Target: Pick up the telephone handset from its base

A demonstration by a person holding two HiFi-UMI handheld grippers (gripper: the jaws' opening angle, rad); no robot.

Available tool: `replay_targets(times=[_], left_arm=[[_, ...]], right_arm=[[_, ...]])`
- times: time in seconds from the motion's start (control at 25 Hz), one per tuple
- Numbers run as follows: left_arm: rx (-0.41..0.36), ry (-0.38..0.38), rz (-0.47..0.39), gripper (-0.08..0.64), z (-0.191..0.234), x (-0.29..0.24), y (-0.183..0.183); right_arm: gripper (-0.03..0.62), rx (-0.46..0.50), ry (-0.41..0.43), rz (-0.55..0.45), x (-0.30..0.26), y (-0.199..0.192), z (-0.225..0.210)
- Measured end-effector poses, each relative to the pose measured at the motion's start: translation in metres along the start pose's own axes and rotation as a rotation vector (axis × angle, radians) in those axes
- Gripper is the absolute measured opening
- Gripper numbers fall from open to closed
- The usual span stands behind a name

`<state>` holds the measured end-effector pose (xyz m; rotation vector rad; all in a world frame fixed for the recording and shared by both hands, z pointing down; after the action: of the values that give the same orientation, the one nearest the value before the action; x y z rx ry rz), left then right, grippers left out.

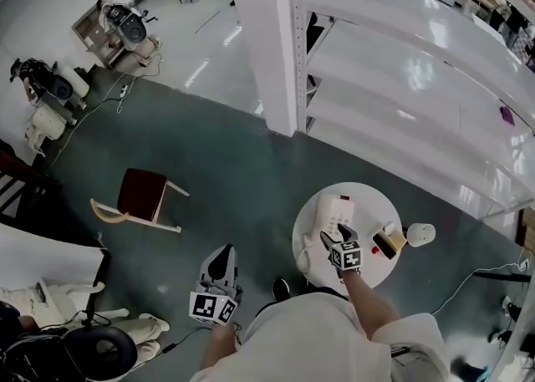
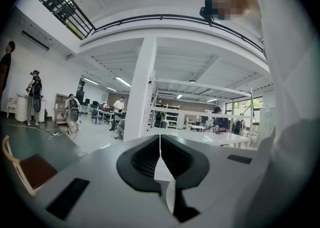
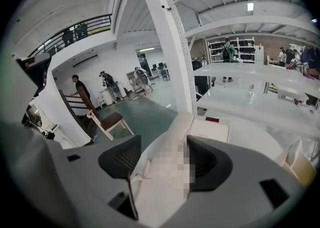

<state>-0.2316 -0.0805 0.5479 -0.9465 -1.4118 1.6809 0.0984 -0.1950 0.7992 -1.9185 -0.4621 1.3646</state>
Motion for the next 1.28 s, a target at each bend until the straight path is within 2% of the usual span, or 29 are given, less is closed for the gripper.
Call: replay_targets(times=[0.36,0.64,0.88,1.28], left_arm=[[0.028,0.029,0.027,0.021,0.003,-0.007,-0.003],[0.030,0.041,0.036,0.021,0.007,-0.011,-0.003],[0.032,0.063,0.039,0.021,0.012,-0.007,-0.007],[0.025,0.108,0.054,0.021,0.016,0.006,-0.006]], right_arm=[[0.273,-0.024,-0.017,0.082,-0.034,-0.008,-0.012],[0.270,-0.083,-0.030,0.128,-0.056,-0.012,-0.018],[0.267,-0.101,-0.075,0.144,-0.069,-0.006,-0.022],[0.268,-0.103,-0.091,0.172,-0.086,-0.005,-0.017]])
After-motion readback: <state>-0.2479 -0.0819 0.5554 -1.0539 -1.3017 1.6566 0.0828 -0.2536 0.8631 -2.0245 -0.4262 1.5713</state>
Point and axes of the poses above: the fingertips, and each gripper's own axes: x backward along the fingers, z to its left, y out of its top, the point moved 7 cm from there along x, backward along the fingers, and after that the axes turned 8 degrees about -y, right-handed, at the moved point
